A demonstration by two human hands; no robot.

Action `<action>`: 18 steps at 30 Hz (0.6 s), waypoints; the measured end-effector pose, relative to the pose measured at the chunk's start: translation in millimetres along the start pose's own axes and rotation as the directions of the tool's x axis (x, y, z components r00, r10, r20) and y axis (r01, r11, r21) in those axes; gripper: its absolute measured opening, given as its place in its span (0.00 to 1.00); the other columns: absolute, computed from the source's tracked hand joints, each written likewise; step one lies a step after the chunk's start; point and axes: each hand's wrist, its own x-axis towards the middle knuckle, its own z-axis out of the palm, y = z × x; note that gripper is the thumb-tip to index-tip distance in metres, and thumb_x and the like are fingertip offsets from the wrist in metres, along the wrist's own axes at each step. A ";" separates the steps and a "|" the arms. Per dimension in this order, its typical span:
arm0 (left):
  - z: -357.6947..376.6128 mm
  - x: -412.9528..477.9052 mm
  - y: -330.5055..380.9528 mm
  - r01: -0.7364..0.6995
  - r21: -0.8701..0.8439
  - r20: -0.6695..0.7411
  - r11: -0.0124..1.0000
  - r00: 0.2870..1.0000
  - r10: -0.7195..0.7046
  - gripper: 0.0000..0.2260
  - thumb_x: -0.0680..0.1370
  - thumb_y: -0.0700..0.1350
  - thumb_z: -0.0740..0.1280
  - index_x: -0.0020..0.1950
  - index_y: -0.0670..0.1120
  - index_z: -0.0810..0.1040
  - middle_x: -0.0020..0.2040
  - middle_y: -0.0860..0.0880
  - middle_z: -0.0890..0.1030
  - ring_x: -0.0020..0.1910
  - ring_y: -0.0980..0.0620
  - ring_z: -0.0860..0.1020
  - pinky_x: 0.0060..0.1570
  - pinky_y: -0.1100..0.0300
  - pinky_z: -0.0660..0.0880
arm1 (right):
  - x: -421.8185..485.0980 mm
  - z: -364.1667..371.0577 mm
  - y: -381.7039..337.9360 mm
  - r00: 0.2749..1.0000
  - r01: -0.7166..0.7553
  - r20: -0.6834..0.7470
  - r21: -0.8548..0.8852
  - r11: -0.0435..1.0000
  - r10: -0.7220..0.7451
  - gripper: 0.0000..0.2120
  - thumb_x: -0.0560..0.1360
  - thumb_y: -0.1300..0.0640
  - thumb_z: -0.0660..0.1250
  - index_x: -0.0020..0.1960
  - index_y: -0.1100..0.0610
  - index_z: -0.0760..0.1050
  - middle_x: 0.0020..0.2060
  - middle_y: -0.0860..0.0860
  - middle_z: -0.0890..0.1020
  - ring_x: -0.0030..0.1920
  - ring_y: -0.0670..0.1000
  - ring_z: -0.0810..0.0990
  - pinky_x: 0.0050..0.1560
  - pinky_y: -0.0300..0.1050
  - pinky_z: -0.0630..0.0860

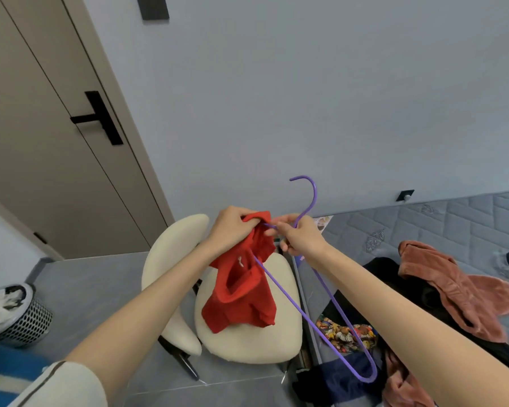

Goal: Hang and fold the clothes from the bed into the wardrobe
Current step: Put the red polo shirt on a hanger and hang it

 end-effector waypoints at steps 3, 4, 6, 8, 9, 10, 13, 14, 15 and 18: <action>-10.3 -7.1 26.5 -0.080 -0.170 0.041 0.982 0.995 0.088 0.08 0.78 0.44 0.66 0.54 0.52 0.83 0.49 0.51 0.84 0.45 0.63 0.79 0.49 0.66 0.72 | 7.7 -0.2 -10.8 0.987 0.122 -0.109 0.063 0.991 -0.114 0.06 0.78 0.64 0.60 0.44 0.55 0.68 0.33 0.51 0.84 0.18 0.43 0.65 0.19 0.33 0.60; -16.0 -10.0 32.1 -0.093 -0.191 0.064 0.977 0.992 0.107 0.09 0.78 0.45 0.66 0.56 0.52 0.82 0.52 0.51 0.83 0.48 0.62 0.78 0.51 0.68 0.71 | 9.8 -3.6 -15.2 0.976 0.171 -0.144 0.060 0.984 -0.161 0.07 0.76 0.64 0.60 0.43 0.54 0.67 0.29 0.49 0.83 0.18 0.42 0.64 0.20 0.34 0.61; -29.6 -17.2 39.1 -0.148 -0.084 0.053 0.985 0.987 0.152 0.13 0.80 0.51 0.64 0.62 0.51 0.79 0.56 0.52 0.78 0.53 0.57 0.75 0.55 0.70 0.68 | 11.4 -12.7 -23.3 0.952 0.249 -0.186 0.012 0.969 -0.242 0.08 0.74 0.64 0.61 0.43 0.52 0.65 0.25 0.48 0.81 0.20 0.42 0.65 0.22 0.32 0.62; -45.3 -21.9 39.8 -0.261 0.154 -0.032 0.953 0.963 0.269 0.15 0.81 0.53 0.58 0.66 0.54 0.76 0.58 0.51 0.69 0.57 0.54 0.66 0.63 0.65 0.60 | 11.4 -19.5 -30.5 0.934 0.308 -0.189 -0.009 0.951 -0.304 0.09 0.75 0.64 0.60 0.43 0.52 0.64 0.22 0.50 0.78 0.20 0.42 0.66 0.23 0.32 0.62; -53.6 -23.7 40.5 -0.321 0.312 -0.055 0.894 0.934 0.354 0.16 0.82 0.52 0.57 0.68 0.56 0.74 0.61 0.50 0.67 0.60 0.53 0.63 0.69 0.58 0.56 | 10.7 -21.1 -33.2 0.928 0.334 -0.172 -0.011 0.942 -0.331 0.09 0.75 0.65 0.59 0.44 0.52 0.63 0.21 0.50 0.77 0.20 0.43 0.66 0.23 0.32 0.62; -60.2 -24.7 41.7 -0.365 0.455 -0.032 0.812 0.905 0.425 0.17 0.82 0.51 0.56 0.70 0.56 0.71 0.65 0.49 0.66 0.64 0.51 0.62 0.72 0.48 0.51 | 9.5 -21.2 -35.3 0.922 0.359 -0.154 -0.014 0.933 -0.357 0.09 0.76 0.65 0.58 0.44 0.52 0.63 0.20 0.51 0.76 0.20 0.44 0.67 0.24 0.33 0.63; -64.7 -25.0 44.9 -0.453 0.638 0.139 0.623 0.863 0.485 0.18 0.83 0.52 0.53 0.73 0.52 0.67 0.61 0.51 0.72 0.64 0.52 0.67 0.73 0.45 0.44 | 3.1 -15.5 -39.6 0.893 0.430 -0.154 0.019 0.902 -0.423 0.10 0.76 0.67 0.55 0.44 0.52 0.61 0.21 0.52 0.72 0.23 0.48 0.69 0.26 0.34 0.64; -63.3 -25.8 46.4 -0.473 0.637 0.152 0.609 0.852 0.502 0.18 0.83 0.52 0.53 0.72 0.51 0.68 0.56 0.51 0.74 0.60 0.51 0.70 0.71 0.50 0.52 | 0.7 -13.3 -41.3 0.882 0.453 -0.165 0.039 0.891 -0.441 0.11 0.76 0.68 0.54 0.44 0.52 0.61 0.22 0.52 0.70 0.23 0.49 0.69 0.25 0.35 0.64; -62.2 -26.8 48.6 -0.484 0.625 0.138 0.612 0.840 0.524 0.17 0.83 0.52 0.54 0.70 0.50 0.70 0.53 0.51 0.75 0.55 0.50 0.72 0.64 0.55 0.59 | -1.2 -11.1 -43.3 0.871 0.474 -0.174 0.057 0.879 -0.459 0.11 0.76 0.69 0.53 0.44 0.52 0.61 0.22 0.52 0.69 0.22 0.49 0.68 0.24 0.34 0.63; -61.8 -29.2 57.8 -0.504 0.610 0.074 0.611 0.804 0.590 0.15 0.82 0.53 0.54 0.61 0.49 0.75 0.48 0.51 0.76 0.49 0.50 0.72 0.49 0.57 0.61 | -6.5 -6.7 -51.5 0.848 0.514 -0.205 0.093 0.853 -0.489 0.10 0.77 0.67 0.50 0.45 0.53 0.60 0.26 0.53 0.68 0.21 0.46 0.67 0.22 0.33 0.63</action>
